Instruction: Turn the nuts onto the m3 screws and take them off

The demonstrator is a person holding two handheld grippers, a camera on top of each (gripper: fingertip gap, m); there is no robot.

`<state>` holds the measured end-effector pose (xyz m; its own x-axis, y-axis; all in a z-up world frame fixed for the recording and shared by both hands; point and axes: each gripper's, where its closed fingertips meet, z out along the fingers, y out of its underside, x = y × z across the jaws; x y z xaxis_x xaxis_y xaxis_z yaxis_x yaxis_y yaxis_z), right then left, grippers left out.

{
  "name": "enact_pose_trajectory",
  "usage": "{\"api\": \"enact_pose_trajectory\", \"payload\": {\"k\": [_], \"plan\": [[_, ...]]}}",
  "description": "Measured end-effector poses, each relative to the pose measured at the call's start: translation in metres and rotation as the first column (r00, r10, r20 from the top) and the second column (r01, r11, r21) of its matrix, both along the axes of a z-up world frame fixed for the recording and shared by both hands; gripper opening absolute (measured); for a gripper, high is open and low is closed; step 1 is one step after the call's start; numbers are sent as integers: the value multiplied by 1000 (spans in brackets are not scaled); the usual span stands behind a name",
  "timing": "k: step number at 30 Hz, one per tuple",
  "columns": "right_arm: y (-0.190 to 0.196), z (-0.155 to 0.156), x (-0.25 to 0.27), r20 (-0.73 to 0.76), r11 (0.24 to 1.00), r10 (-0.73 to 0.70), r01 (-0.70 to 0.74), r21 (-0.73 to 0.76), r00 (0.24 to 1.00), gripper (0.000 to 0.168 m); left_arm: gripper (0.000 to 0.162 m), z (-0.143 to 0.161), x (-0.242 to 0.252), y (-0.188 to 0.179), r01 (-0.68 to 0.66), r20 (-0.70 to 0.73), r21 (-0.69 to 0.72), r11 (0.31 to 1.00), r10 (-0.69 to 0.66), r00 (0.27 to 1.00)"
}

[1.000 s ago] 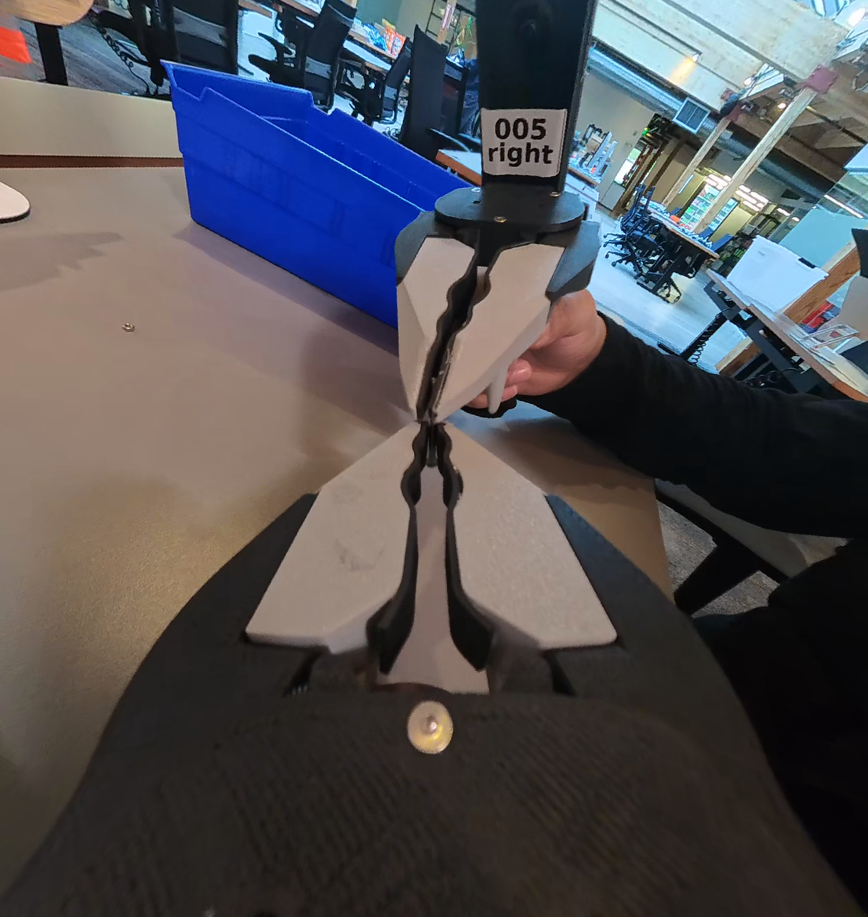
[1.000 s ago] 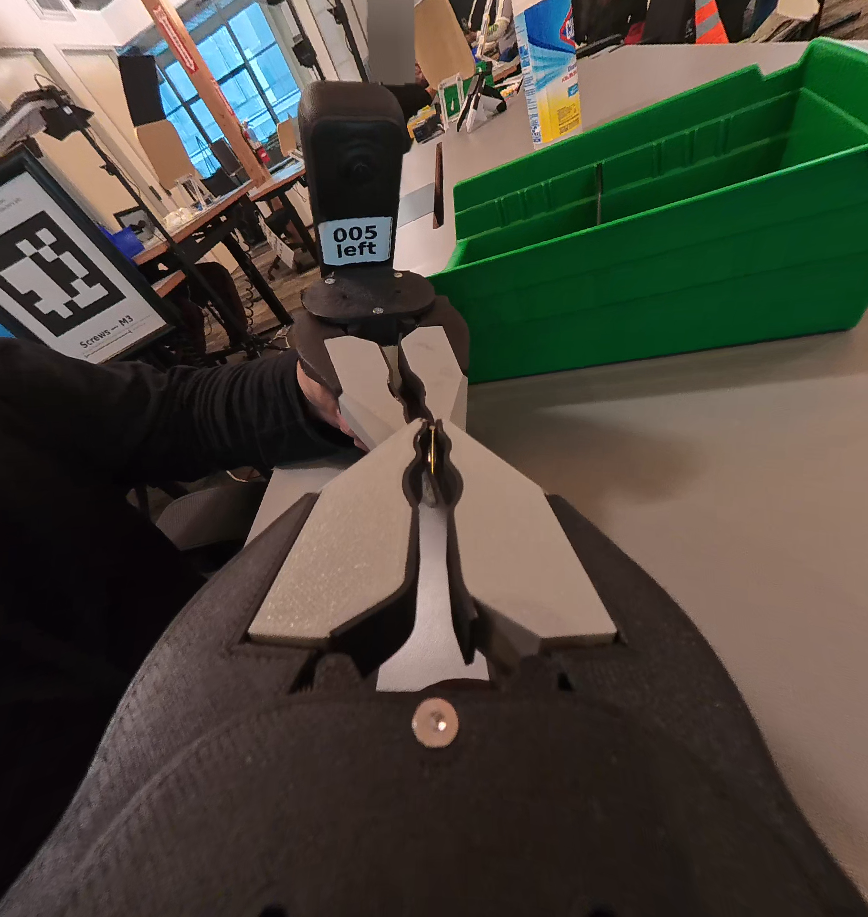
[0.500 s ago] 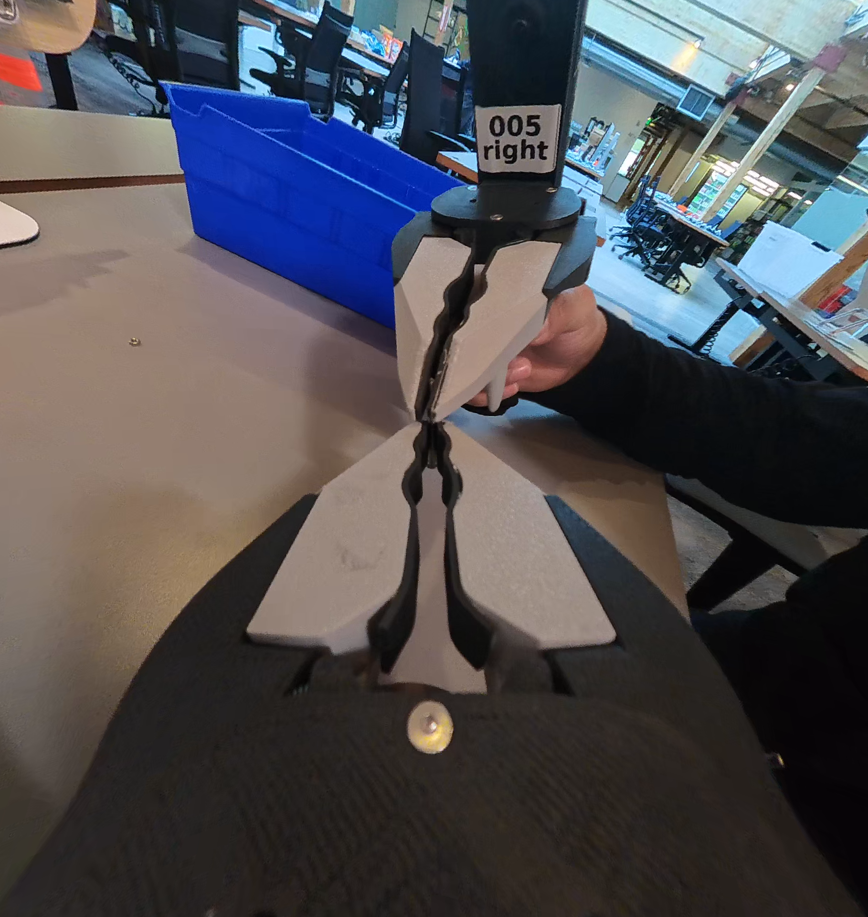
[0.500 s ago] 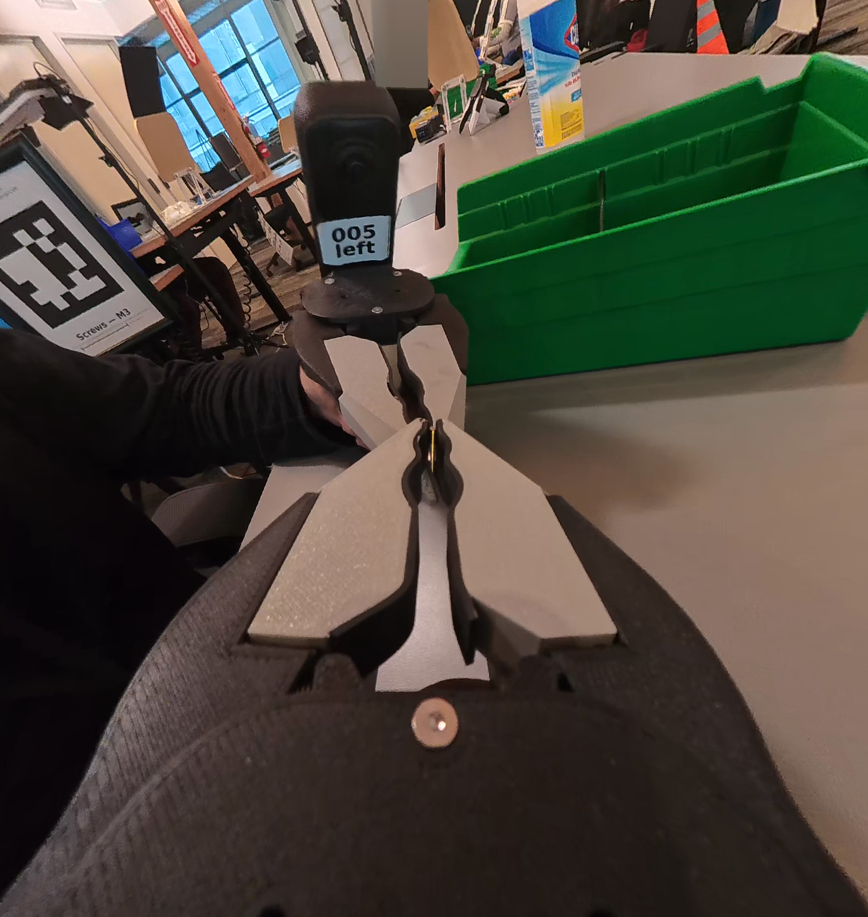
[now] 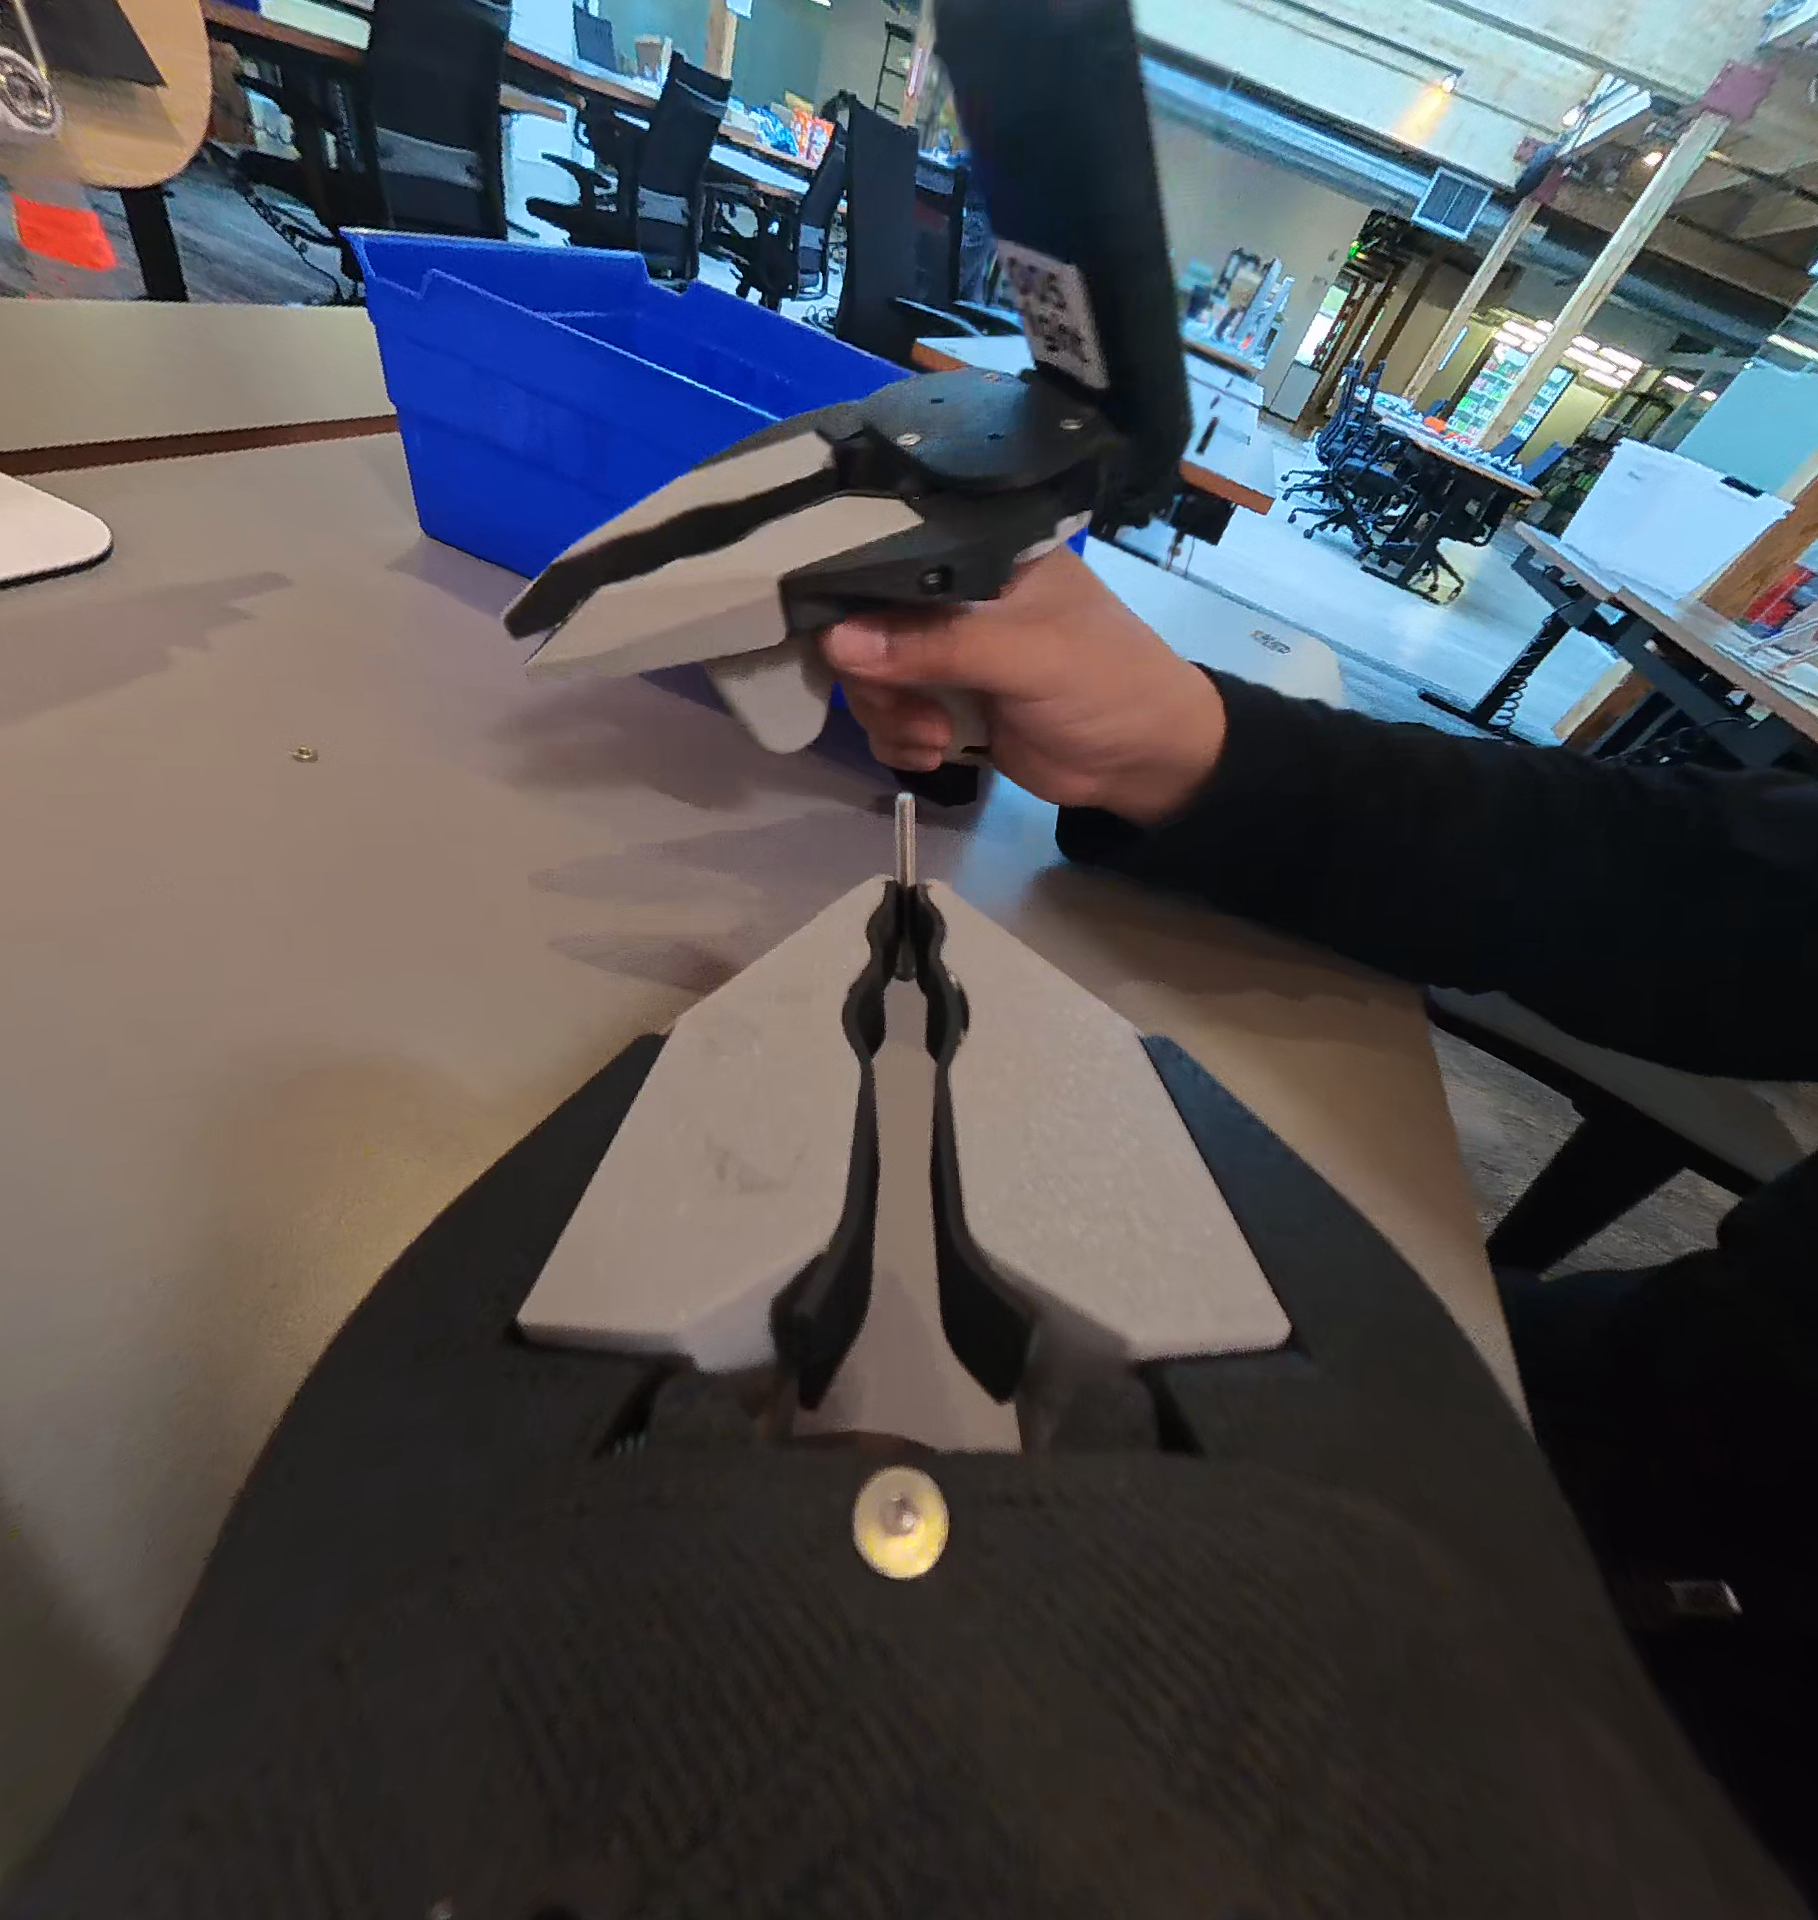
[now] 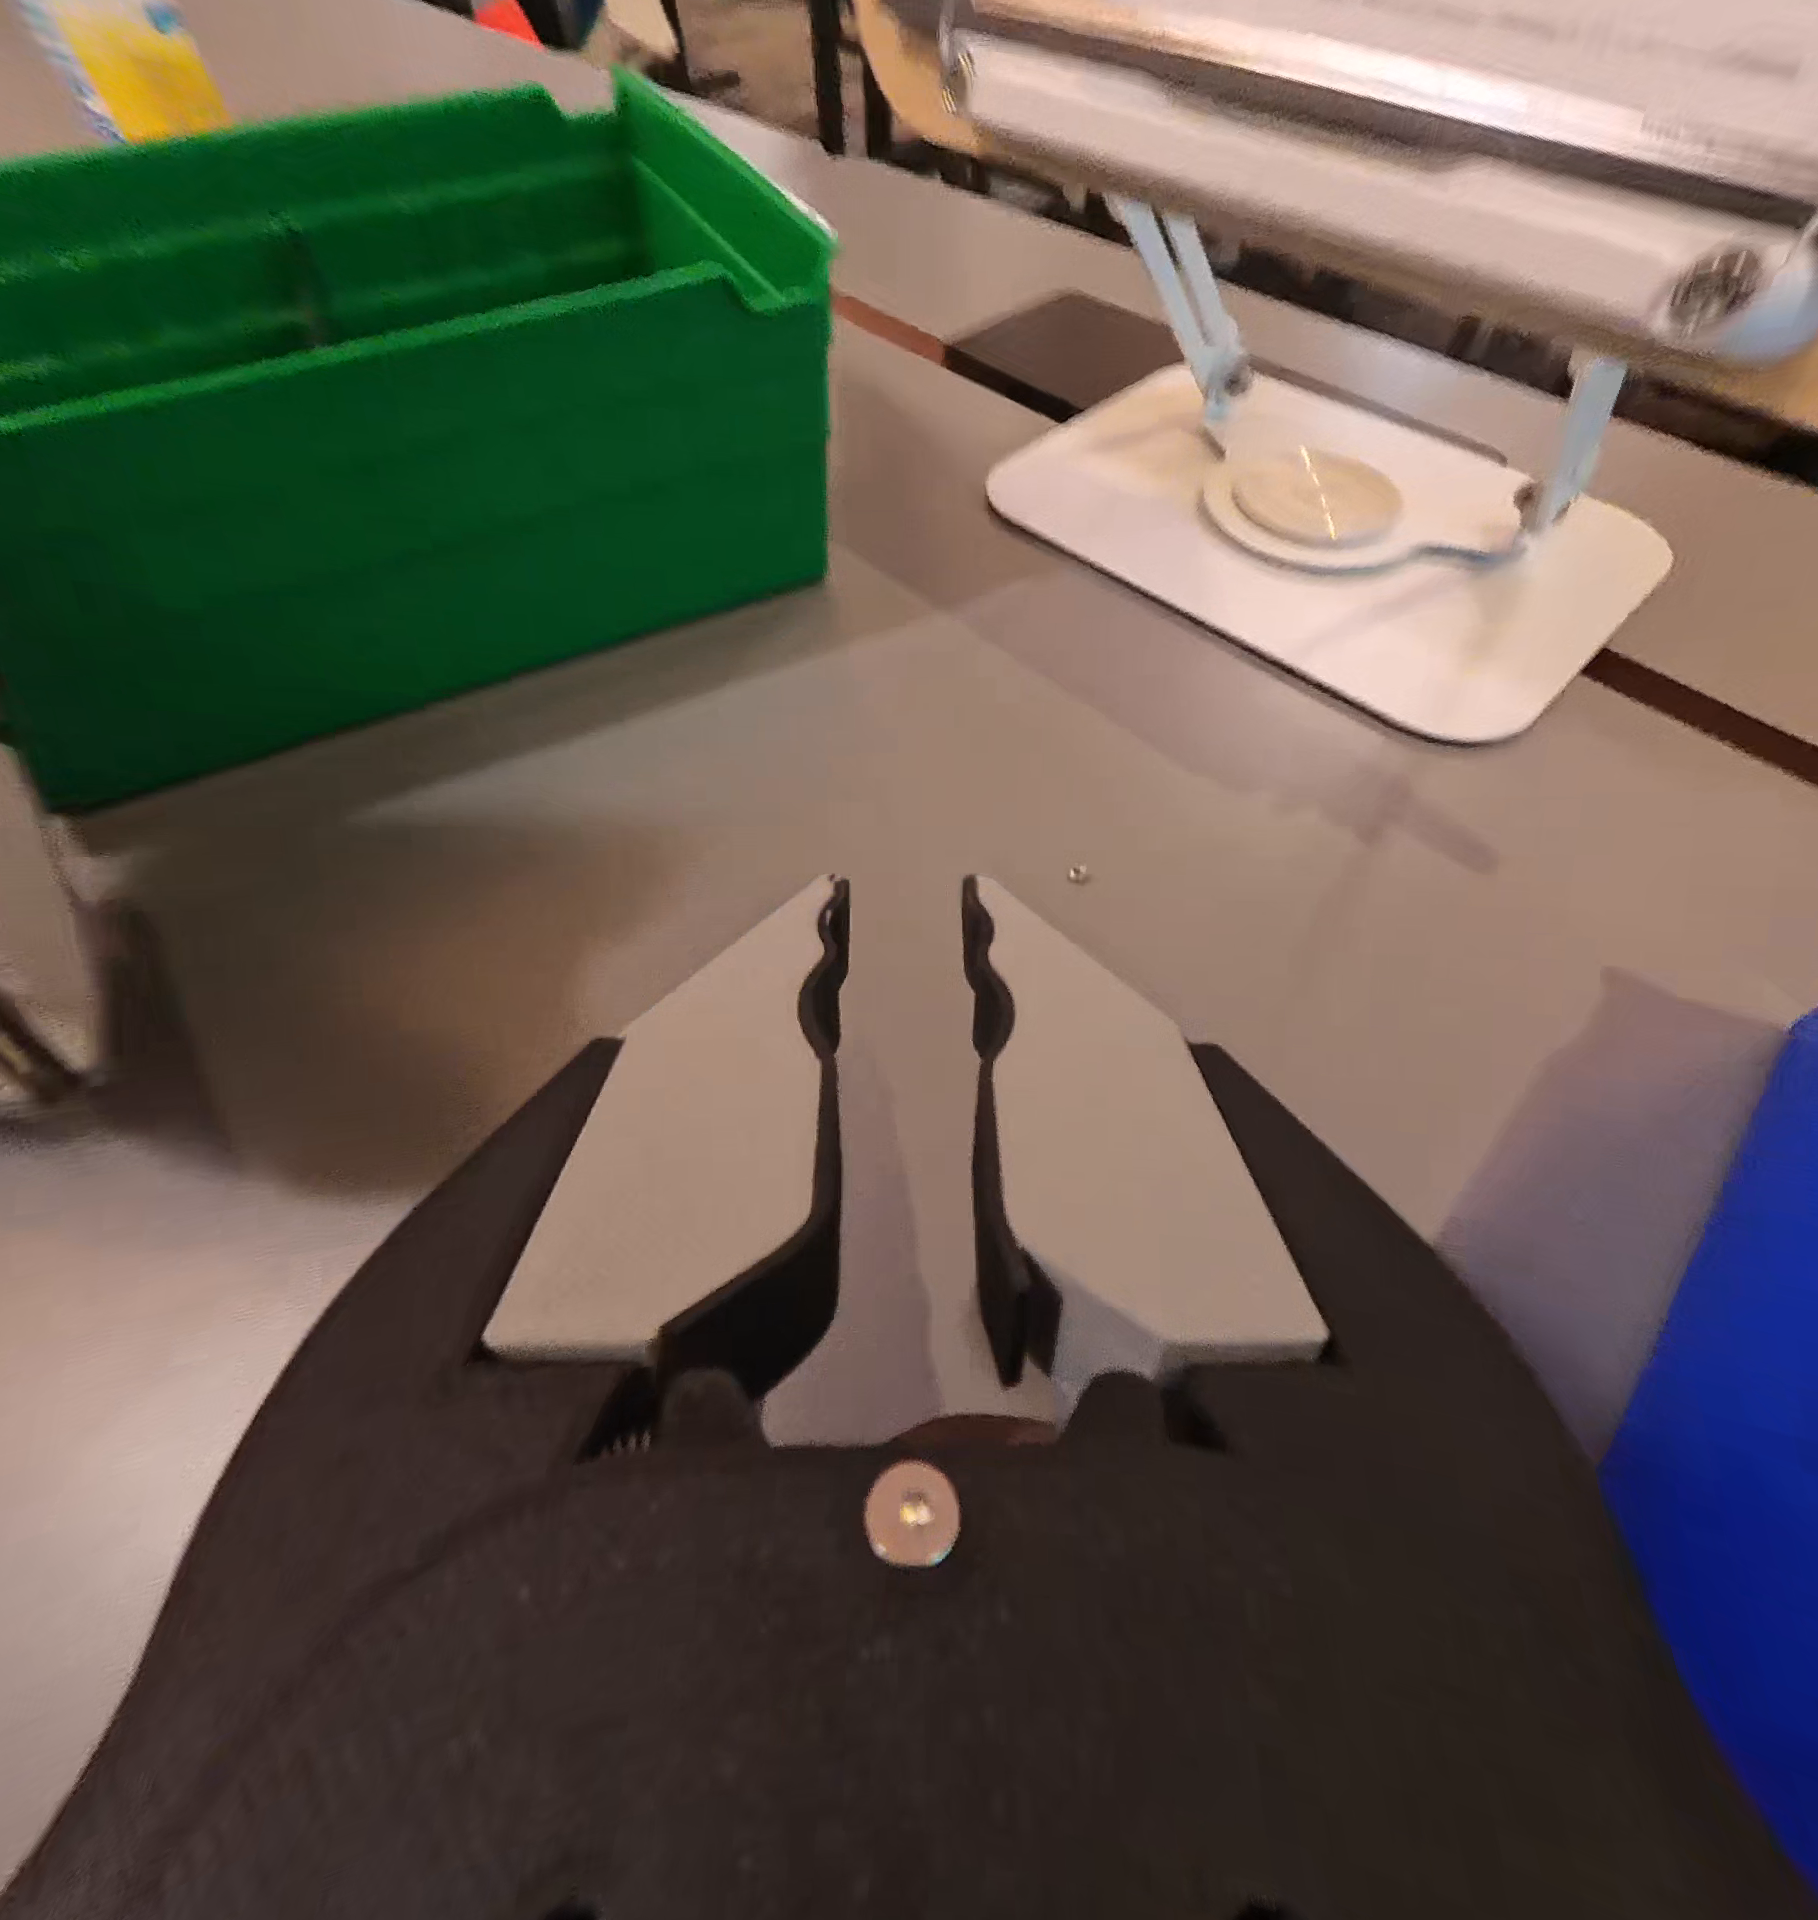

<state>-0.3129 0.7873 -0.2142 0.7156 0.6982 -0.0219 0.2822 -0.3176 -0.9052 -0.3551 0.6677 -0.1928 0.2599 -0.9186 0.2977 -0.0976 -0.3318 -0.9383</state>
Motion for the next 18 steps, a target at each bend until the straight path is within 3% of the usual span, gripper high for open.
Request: {"api": "enact_pose_trajectory", "payload": {"k": [6,12,18], "plan": [[39,-38,16,116,993,-68,79,-93,991,15,0,-2,1,2,-13,-11,19,1000,13,1000],[62,-41,10,98,989,-45,58,-137,994,13,0,-3,0,3,-20,-17,12,1000,21,1000],[71,-51,0,193,991,17,9,-137,981,13,0,0,0,2,-22,-10,11,1000,22,1000]]}}
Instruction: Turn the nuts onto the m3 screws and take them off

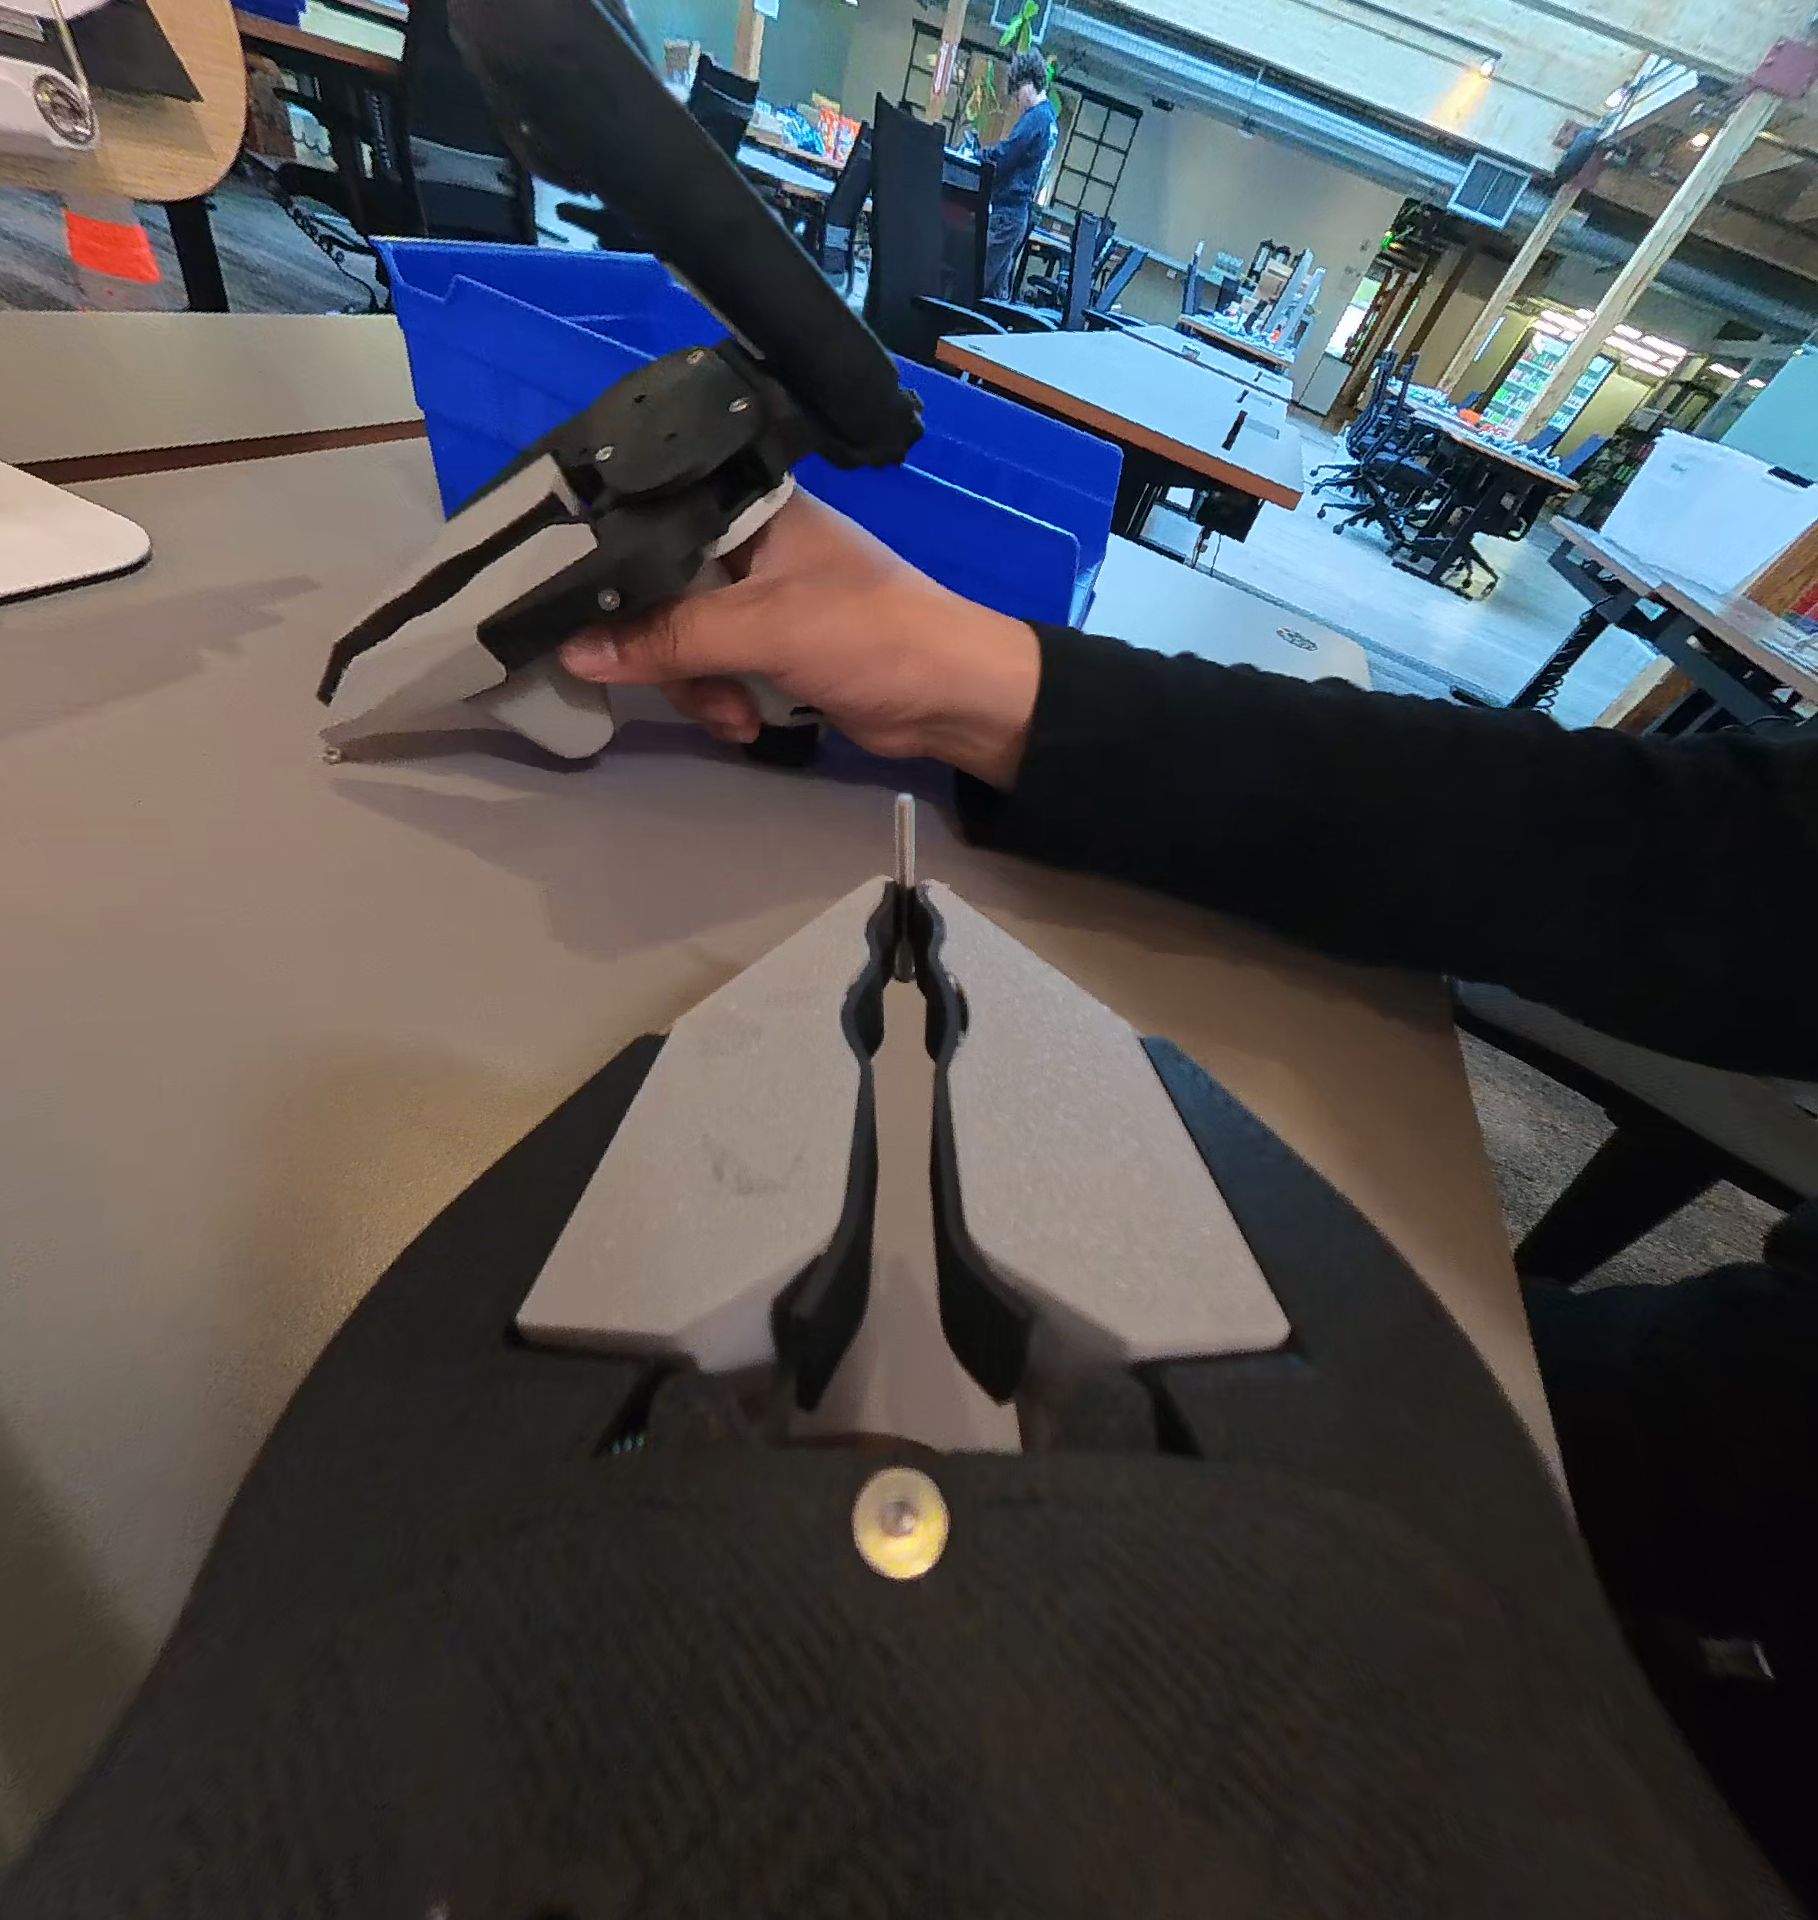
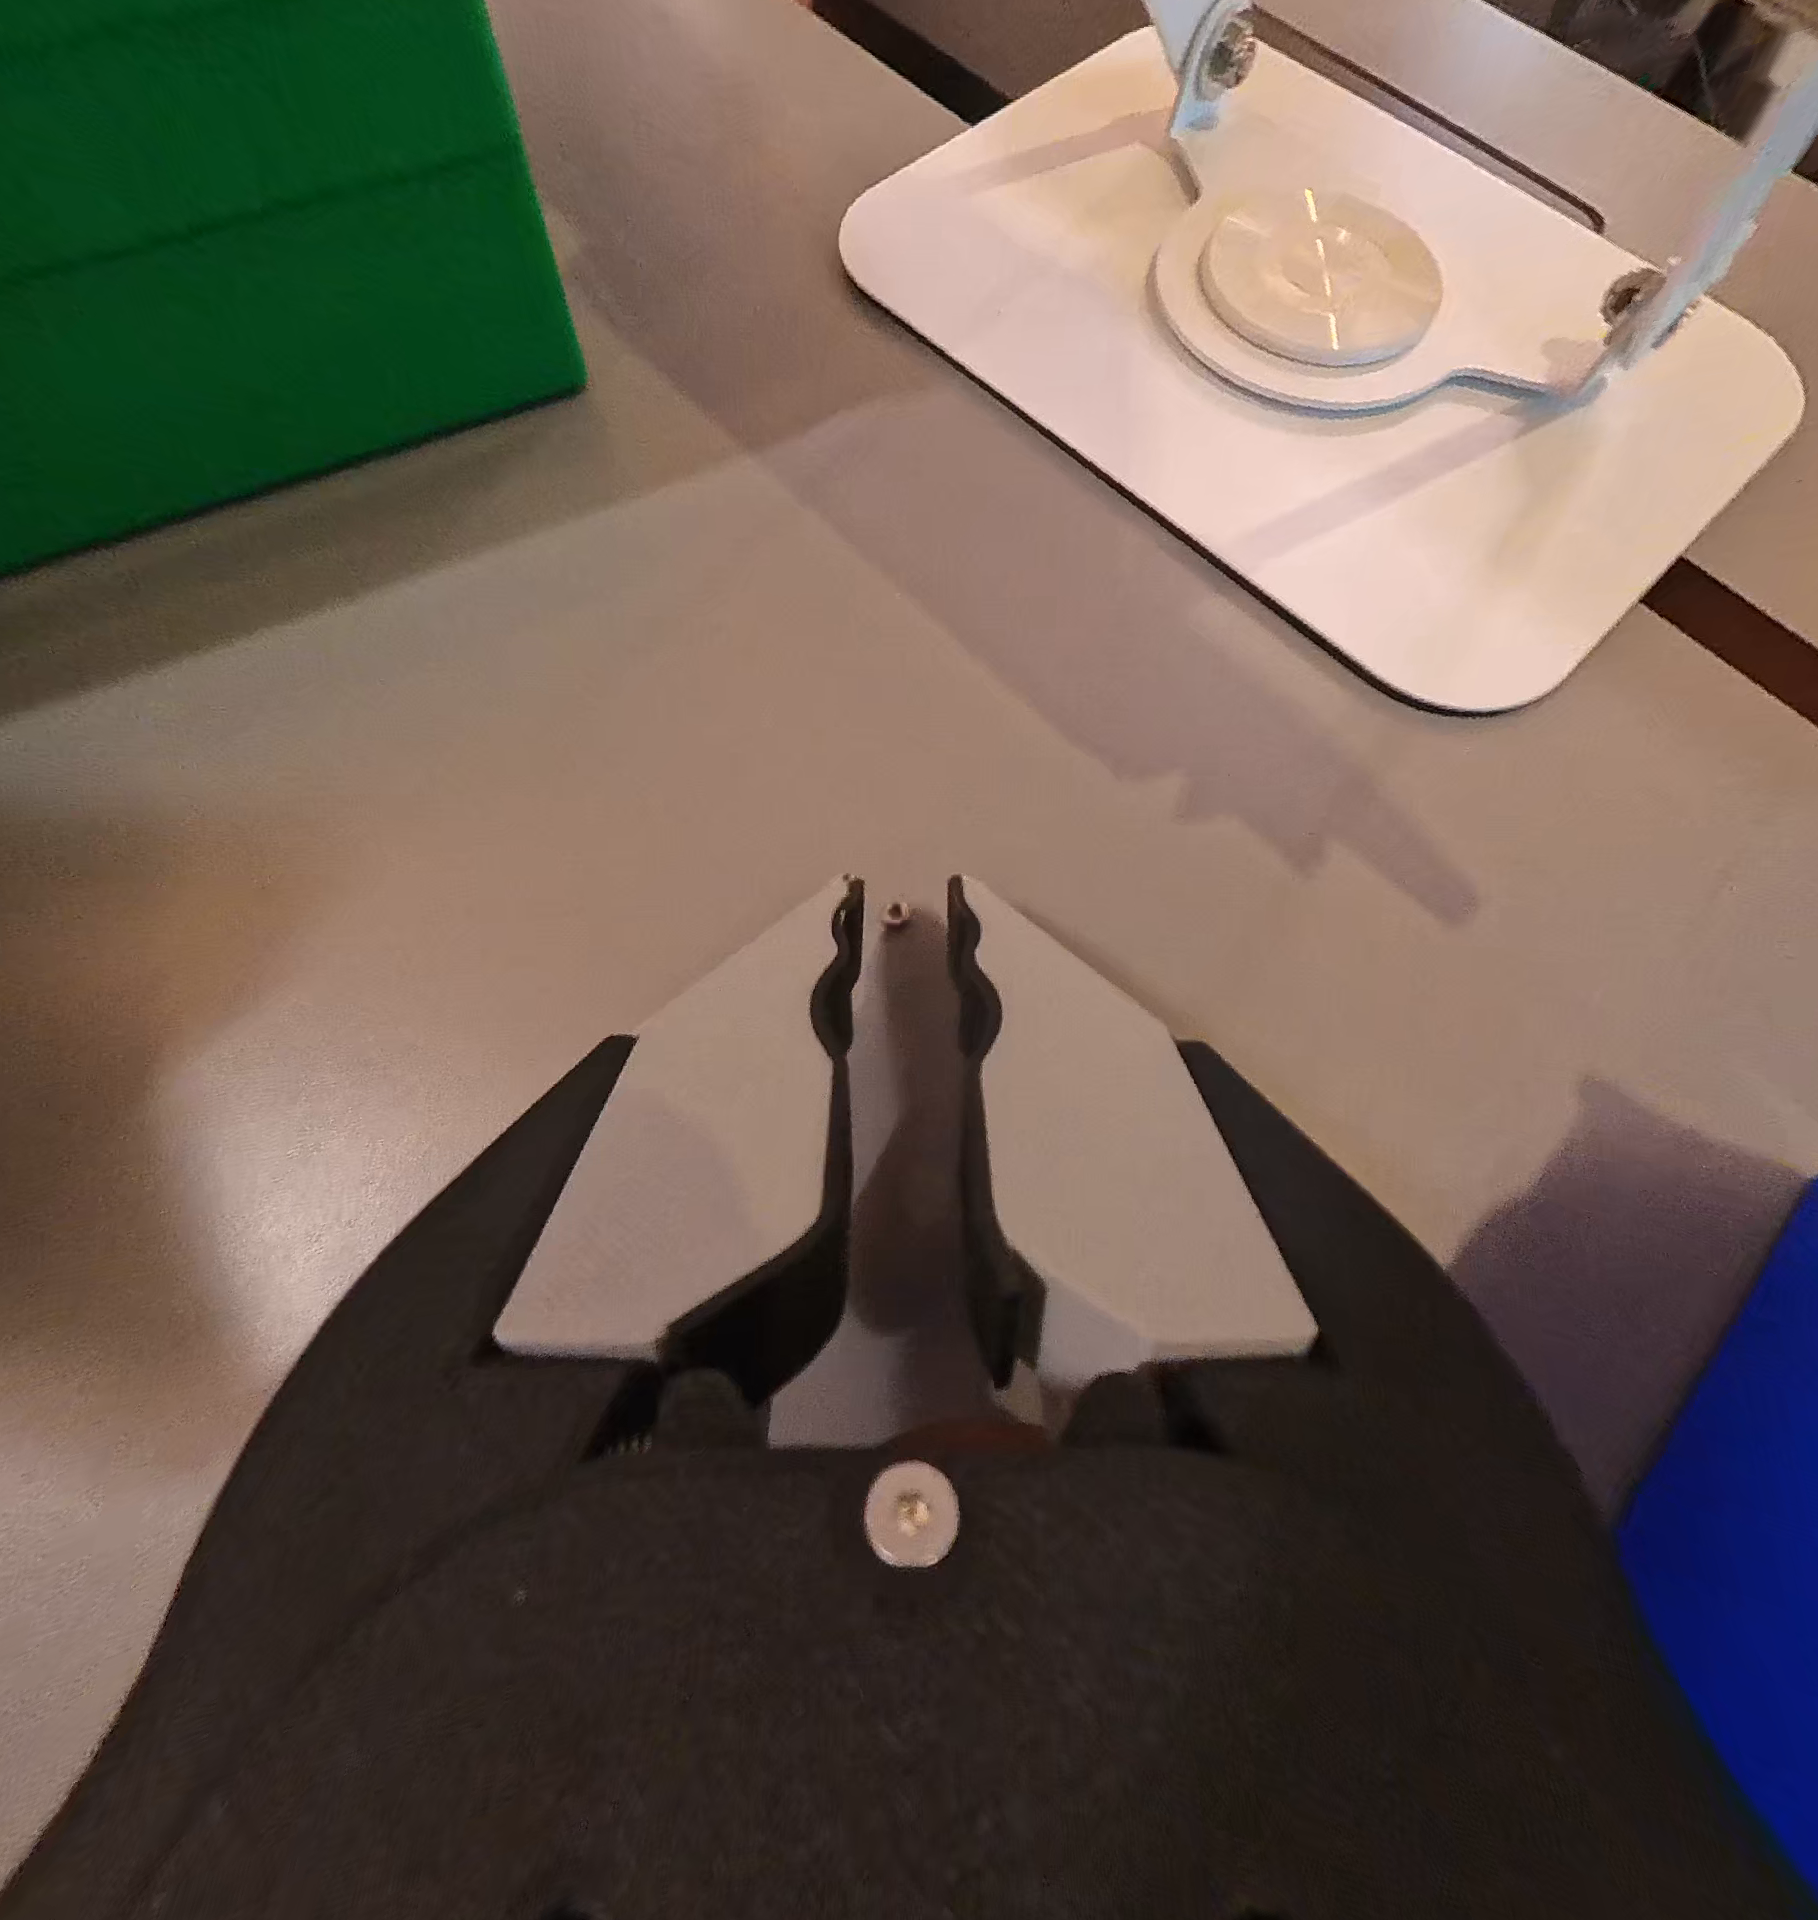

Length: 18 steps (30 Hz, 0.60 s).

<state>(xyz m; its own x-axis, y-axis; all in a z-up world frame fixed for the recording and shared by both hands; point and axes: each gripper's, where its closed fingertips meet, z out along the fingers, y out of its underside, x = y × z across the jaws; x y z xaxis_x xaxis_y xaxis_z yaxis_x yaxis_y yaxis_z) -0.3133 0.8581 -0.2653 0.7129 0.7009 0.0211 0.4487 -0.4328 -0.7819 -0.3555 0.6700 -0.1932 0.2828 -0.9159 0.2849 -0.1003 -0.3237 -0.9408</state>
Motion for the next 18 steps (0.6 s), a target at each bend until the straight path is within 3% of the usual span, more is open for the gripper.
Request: {"api": "enact_pose_trajectory", "payload": {"k": [7,18], "plan": [[0,-10,-3,81,999,37,-36,-6,996,14,0,3,0,-1,4,15,-6,1000,-4,1000],[0,-10,0,63,999,43,-42,-26,997,11,0,1,1,-2,9,13,-17,1000,-9,1000]]}}
